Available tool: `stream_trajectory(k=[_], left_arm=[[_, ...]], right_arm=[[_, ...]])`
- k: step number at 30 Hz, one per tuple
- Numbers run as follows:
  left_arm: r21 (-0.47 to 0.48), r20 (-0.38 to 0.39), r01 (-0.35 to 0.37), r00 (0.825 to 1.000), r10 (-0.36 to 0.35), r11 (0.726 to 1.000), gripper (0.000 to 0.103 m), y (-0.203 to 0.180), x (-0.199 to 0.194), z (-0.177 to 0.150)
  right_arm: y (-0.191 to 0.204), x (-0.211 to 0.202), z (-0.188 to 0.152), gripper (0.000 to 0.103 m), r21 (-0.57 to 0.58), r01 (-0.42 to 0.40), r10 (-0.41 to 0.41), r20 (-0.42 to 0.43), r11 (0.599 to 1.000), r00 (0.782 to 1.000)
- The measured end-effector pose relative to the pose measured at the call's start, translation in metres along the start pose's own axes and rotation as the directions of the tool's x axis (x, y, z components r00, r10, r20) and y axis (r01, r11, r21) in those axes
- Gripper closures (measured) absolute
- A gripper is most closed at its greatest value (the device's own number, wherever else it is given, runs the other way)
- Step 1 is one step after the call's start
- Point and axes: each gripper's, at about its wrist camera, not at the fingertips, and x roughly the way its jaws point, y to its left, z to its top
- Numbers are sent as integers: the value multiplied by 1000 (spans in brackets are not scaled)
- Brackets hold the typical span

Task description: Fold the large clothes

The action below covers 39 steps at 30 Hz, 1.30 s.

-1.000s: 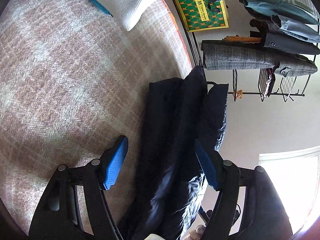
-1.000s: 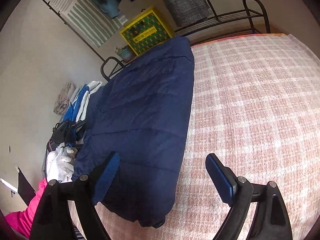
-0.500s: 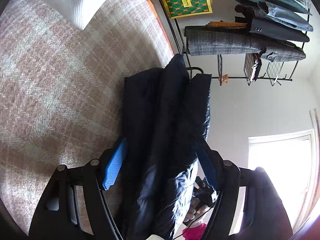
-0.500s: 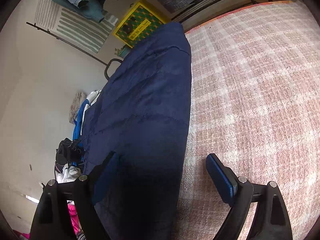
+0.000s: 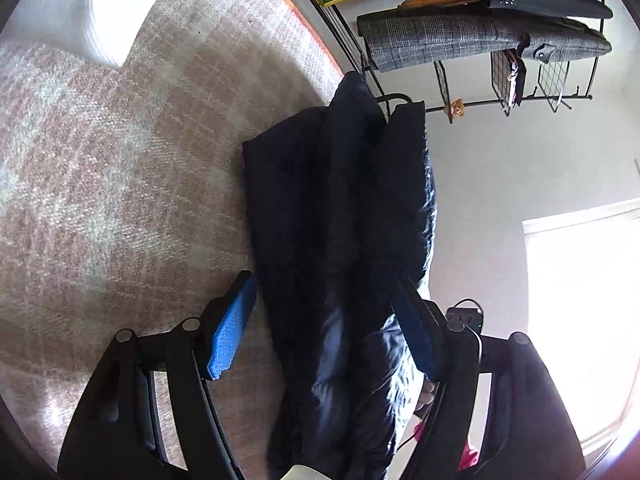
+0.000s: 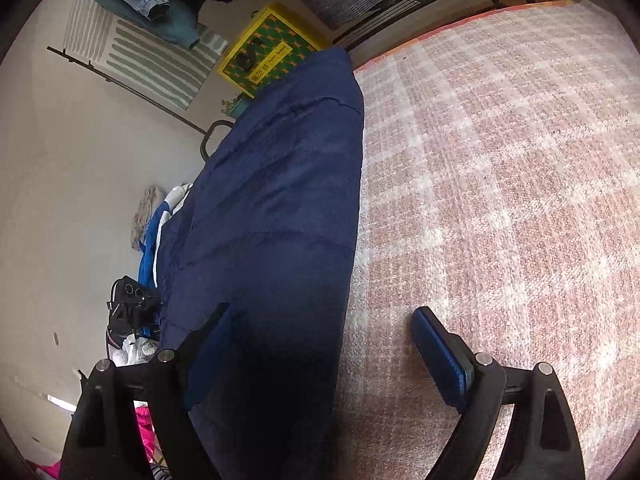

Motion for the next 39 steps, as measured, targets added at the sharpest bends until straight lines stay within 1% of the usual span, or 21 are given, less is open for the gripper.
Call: stream_trajectory(k=[1, 5, 7, 9, 13, 15, 17, 20, 21, 22, 24, 25, 26, 28, 30, 31, 32, 34, 35, 37, 39], left_arm=[[7, 6, -13, 1000, 13, 1000, 32, 0, -2, 0], [9, 13, 9, 1000, -9, 1000, 31, 0, 0, -1], [21, -2, 47, 999, -47, 999, 31, 0, 5, -3], [10, 0, 97, 995, -97, 995, 31, 3, 5, -3], [-46, 12, 214, 977, -213, 976, 31, 14, 1, 1], [-49, 14, 227, 974, -226, 973, 31, 16, 1, 1], [-25, -2, 215, 977, -215, 976, 30, 12, 4, 1], [39, -44, 175, 984, -174, 984, 30, 1, 14, 3], [69, -66, 152, 987, -147, 986, 30, -3, 16, 2], [113, -94, 117, 990, -106, 987, 30, -8, 19, 1], [219, -138, 42, 990, -12, 975, 30, -16, 21, -6], [248, -140, 28, 990, 7, 968, 30, -17, 20, -10], [251, -130, 36, 991, -3, 967, 30, -15, 18, -12], [211, -114, 71, 992, -47, 975, 30, -11, 15, -9], [155, -122, 129, 986, -110, 980, 29, -6, 15, -5], [142, -126, 139, 985, -122, 980, 29, -6, 17, -3], [147, -130, 131, 985, -112, 980, 29, -8, 20, -3], [194, -152, 84, 987, -55, 977, 29, -13, 23, -5], [212, -152, 74, 987, -41, 974, 29, -14, 22, -8], [212, -145, 89, 988, -59, 973, 29, -9, 16, -10], [173, -135, 99, 988, -76, 980, 29, -4, 14, -7]], right_arm=[[0, 1, 1, 11, 0, 1, -1, 1, 1000, 1000], [5, 5, 3, 8, -17, 6, -6, 2, 1000, 1000], [6, 7, 4, 7, -17, 2, -2, 8, 1000, 1000], [4, 7, 4, 7, -18, -3, 3, 13, 1000, 1000], [4, 7, 3, 3, -29, -17, 17, 21, 999, 1000], [6, 8, 3, 1, -33, -19, 20, 23, 999, 1000], [9, 10, 3, 0, -40, -12, 13, 23, 999, 1000], [10, 11, 4, 0, -44, -6, 7, 21, 999, 1000], [10, 12, 4, 0, -47, -5, 6, 18, 999, 1000], [11, 11, 4, 0, -53, -3, 4, 10, 999, 1000], [11, 10, 3, 0, -66, -1, 1, -6, 998, 1000], [11, 10, 3, 0, -74, -1, 0, -14, 997, 1000], [11, 10, 2, 0, -83, -4, 2, -18, 997, 1000], [10, 11, 2, 0, -86, -7, 5, -17, 996, 1000], [11, 12, 4, 0, -84, -6, 5, -11, 996, 1000], [11, 13, 4, 0, -85, -3, 3, -10, 996, 1000], [12, 14, 5, 0, -87, 0, -1, -9, 996, 1000], [14, 16, 7, 0, -89, 7, -8, -14, 996, 1000], [15, 16, 7, 0, -93, 8, -10, -23, 996, 1000], [15, 16, 6, 3, -103, -9, 3, -51, 995, 999], [13, 14, 5, 6, -110, -23, 16, -61, 994, 998]])
